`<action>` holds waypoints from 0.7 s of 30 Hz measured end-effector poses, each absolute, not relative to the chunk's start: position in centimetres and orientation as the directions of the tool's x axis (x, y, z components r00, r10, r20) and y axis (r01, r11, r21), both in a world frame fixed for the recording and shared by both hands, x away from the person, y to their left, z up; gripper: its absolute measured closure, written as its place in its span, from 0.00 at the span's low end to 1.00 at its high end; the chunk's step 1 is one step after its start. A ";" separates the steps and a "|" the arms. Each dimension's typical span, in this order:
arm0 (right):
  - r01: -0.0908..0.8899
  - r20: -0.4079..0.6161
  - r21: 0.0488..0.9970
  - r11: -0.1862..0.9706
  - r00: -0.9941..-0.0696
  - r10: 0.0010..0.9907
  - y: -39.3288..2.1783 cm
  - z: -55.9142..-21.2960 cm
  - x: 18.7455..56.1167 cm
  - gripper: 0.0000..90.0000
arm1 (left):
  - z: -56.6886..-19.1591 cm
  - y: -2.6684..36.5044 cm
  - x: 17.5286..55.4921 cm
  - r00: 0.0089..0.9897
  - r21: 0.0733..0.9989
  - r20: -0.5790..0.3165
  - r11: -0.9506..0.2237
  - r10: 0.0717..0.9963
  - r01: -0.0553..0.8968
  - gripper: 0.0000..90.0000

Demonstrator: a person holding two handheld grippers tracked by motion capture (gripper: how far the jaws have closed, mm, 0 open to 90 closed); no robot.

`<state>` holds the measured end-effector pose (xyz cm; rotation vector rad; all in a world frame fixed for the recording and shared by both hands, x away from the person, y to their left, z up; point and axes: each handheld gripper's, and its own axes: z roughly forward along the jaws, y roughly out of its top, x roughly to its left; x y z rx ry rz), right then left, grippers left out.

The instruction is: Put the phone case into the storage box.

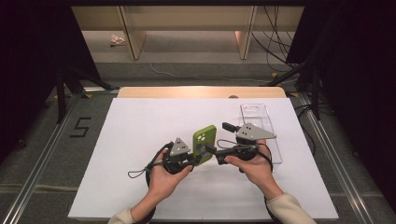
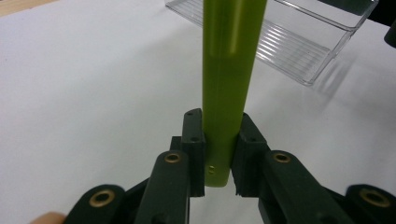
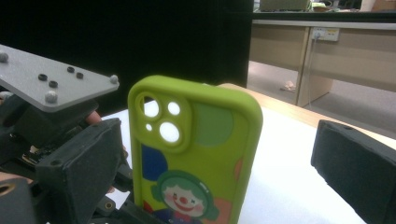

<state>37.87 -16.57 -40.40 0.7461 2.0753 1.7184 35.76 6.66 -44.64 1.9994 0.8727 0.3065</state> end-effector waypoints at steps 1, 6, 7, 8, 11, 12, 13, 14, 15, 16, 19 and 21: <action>0.178 0.069 0.976 0.127 -0.802 0.593 -16.5 -40.4 37.9 0.04 | -44.6 6.7 35.8 0.718 0.819 -0.118 -0.342 0.686 0.460 0.86; 0.177 0.069 0.977 0.122 -0.794 0.604 -16.4 -40.5 37.8 0.04 | -44.7 6.6 35.8 0.714 0.819 -0.121 -0.337 0.690 0.465 0.86; 0.178 0.069 0.976 0.122 -0.793 0.605 -16.4 -40.5 37.8 0.04 | -44.7 6.6 35.8 0.713 0.818 -0.121 -0.337 0.691 0.466 0.86; 0.178 0.068 0.976 0.122 -0.791 0.608 -16.4 -40.5 37.8 0.04 | -44.7 6.6 35.8 0.711 0.818 -0.122 -0.336 0.692 0.467 0.86; 0.181 0.071 0.976 0.119 -0.786 0.615 -16.4 -40.6 37.8 0.04 | -44.7 6.5 35.8 0.707 0.818 -0.124 -0.331 0.696 0.470 0.86; 0.180 0.070 0.976 0.119 -0.785 0.615 -16.3 -40.6 37.8 0.04 | -44.8 6.5 35.8 0.706 0.817 -0.124 -0.332 0.697 0.471 0.86; 0.180 0.069 0.976 0.120 -0.784 0.616 -16.3 -40.6 37.7 0.04 | -44.8 6.4 35.8 0.705 0.817 -0.124 -0.331 0.698 0.471 0.86; 0.181 0.069 0.976 0.120 -0.783 0.618 -16.2 -40.6 37.7 0.04 | -44.8 6.4 35.8 0.704 0.816 -0.125 -0.331 0.699 0.473 0.86; 0.181 0.068 0.976 0.120 -0.781 0.621 -16.1 -40.6 37.7 0.04 | -44.8 6.4 35.8 0.704 0.817 -0.125 -0.330 0.699 0.473 0.86; 0.180 0.067 0.976 0.121 -0.782 0.619 -16.1 -40.6 37.6 0.04 | -44.8 6.4 35.8 0.704 0.817 -0.125 -0.331 0.699 0.473 0.86; 0.180 0.066 0.976 0.121 -0.777 0.626 -16.0 -40.6 37.6 0.04 | -44.8 6.3 35.7 0.701 0.816 -0.125 -0.329 0.702 0.475 0.86; 0.180 0.065 0.976 0.120 -0.773 0.631 -15.9 -40.6 37.5 0.04 | -44.8 6.2 35.7 0.699 0.814 -0.125 -0.330 0.704 0.478 0.86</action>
